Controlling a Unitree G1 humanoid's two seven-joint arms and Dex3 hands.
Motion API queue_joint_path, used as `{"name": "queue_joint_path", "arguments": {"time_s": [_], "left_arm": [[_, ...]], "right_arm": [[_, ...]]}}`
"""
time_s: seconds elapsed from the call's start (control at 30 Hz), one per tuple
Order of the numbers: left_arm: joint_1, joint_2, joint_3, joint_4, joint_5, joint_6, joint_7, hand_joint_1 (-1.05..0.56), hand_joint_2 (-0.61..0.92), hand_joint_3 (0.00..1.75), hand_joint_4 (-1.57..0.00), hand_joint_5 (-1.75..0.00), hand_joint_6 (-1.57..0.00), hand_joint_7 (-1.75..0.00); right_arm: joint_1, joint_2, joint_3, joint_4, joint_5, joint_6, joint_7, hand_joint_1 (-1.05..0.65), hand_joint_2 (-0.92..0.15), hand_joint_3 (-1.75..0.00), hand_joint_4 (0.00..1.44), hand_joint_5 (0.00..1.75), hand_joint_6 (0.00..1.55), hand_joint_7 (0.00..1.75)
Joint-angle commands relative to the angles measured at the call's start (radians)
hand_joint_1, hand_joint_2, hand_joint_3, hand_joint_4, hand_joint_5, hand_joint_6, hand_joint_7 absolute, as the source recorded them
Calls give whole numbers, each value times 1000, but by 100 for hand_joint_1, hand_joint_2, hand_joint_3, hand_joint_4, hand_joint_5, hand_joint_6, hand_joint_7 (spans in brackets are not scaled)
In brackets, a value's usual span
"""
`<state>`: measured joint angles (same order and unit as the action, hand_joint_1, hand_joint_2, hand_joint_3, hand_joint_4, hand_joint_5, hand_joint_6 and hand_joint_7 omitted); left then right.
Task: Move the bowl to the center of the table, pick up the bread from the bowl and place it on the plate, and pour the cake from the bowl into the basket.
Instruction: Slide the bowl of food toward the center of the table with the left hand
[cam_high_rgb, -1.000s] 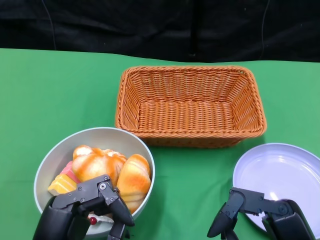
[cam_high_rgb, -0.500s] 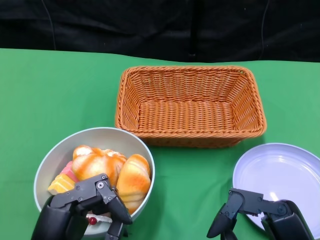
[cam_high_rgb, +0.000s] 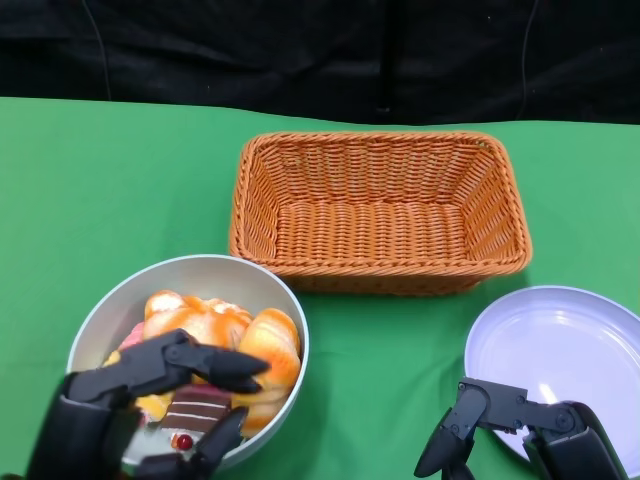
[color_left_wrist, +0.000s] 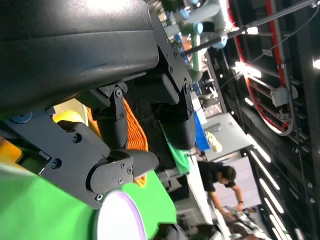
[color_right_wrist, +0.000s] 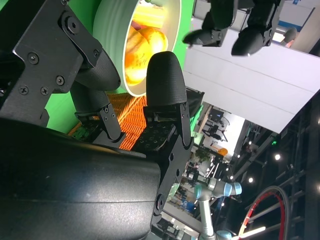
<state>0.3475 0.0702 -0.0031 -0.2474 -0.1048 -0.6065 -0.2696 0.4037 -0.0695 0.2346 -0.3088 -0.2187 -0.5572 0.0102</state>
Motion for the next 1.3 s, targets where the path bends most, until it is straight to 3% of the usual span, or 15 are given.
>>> {"name": "queue_joint_path", "arguments": {"time_s": [0.03, 0.23, 0.4, 0.7, 0.93, 1.07, 1.3], "left_arm": [[-27, 41, 59, 25, 48, -44, 21, -40, 89, 26, -64, -70, -77, -13], [-41, 73, 128, 16, 76, -18, 47, -44, 92, 19, -64, -51, -73, -4], [-79, 109, 206, 53, 104, -21, 79, -52, 92, 18, -49, -33, -61, 0], [-111, 159, 300, 125, 195, 20, 149, -65, 92, 26, -29, -18, -38, 0], [-94, 187, 327, 95, 297, 188, 190, -76, 92, 35, -19, -11, -25, 0], [-92, 198, 320, 86, 326, 265, 192, -72, 92, 41, -12, -7, -18, 0], [-112, 226, 299, 82, 243, 567, 97, -71, 92, 52, -10, -6, -11, 0]], "right_arm": [[5, -5, -9, -17, 5, 0, -1, 11, -13, -169, 90, 159, 88, 128], [6, -6, -10, -15, 3, -5, -2, 12, -13, -170, 89, 158, 89, 128], [6, -7, -11, -13, -7, -6, -5, 11, -14, -168, 90, 156, 88, 127], [4, -5, -9, -11, -10, -10, -6, 10, -12, -169, 91, 156, 90, 126], [12, -2, -6, -28, -15, 4, -6, 10, -12, -170, 91, 156, 90, 125], [13, -1, -6, -25, -17, 3, -8, 10, -12, -169, 91, 156, 91, 125], [15, -1, -5, -31, -17, 4, -8, 12, -12, -168, 92, 155, 91, 125]]}}
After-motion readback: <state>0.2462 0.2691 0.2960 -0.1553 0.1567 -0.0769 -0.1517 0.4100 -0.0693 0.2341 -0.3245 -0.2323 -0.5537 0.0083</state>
